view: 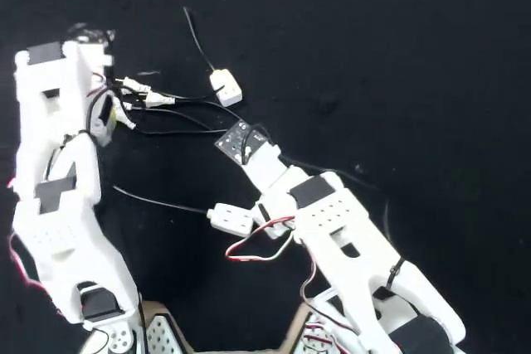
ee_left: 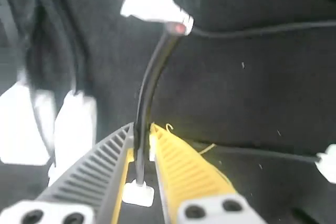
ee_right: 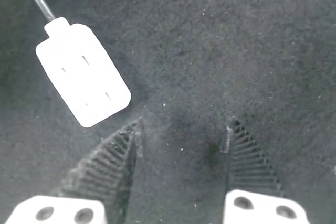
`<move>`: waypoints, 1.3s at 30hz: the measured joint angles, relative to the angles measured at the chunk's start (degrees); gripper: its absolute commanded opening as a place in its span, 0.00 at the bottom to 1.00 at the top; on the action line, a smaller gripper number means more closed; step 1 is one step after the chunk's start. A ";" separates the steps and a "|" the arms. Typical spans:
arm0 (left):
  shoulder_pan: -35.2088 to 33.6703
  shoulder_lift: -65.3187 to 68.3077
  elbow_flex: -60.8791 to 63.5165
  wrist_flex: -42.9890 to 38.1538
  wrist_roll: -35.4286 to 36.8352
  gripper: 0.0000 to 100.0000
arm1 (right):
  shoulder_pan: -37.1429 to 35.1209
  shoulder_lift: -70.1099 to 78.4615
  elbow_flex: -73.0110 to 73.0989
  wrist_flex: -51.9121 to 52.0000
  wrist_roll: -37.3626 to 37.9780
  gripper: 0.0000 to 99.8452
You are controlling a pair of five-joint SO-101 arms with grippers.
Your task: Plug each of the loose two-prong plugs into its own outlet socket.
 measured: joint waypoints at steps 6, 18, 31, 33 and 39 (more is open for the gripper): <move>3.08 -10.29 0.44 3.52 3.60 0.03 | 0.00 0.00 0.00 0.00 0.00 0.23; 19.60 -16.44 0.44 1.58 15.56 0.03 | 7.21 0.00 -0.97 0.00 -1.41 0.23; 36.66 -16.44 0.44 -12.40 18.99 0.03 | 35.08 0.00 -3.87 -6.24 -26.99 0.23; 39.21 -16.44 0.88 -15.38 18.90 0.03 | 37.71 0.00 -3.87 -6.33 -29.63 0.23; 46.15 -13.45 6.68 -23.03 18.90 0.04 | 40.44 0.00 -3.87 -6.59 -32.09 0.23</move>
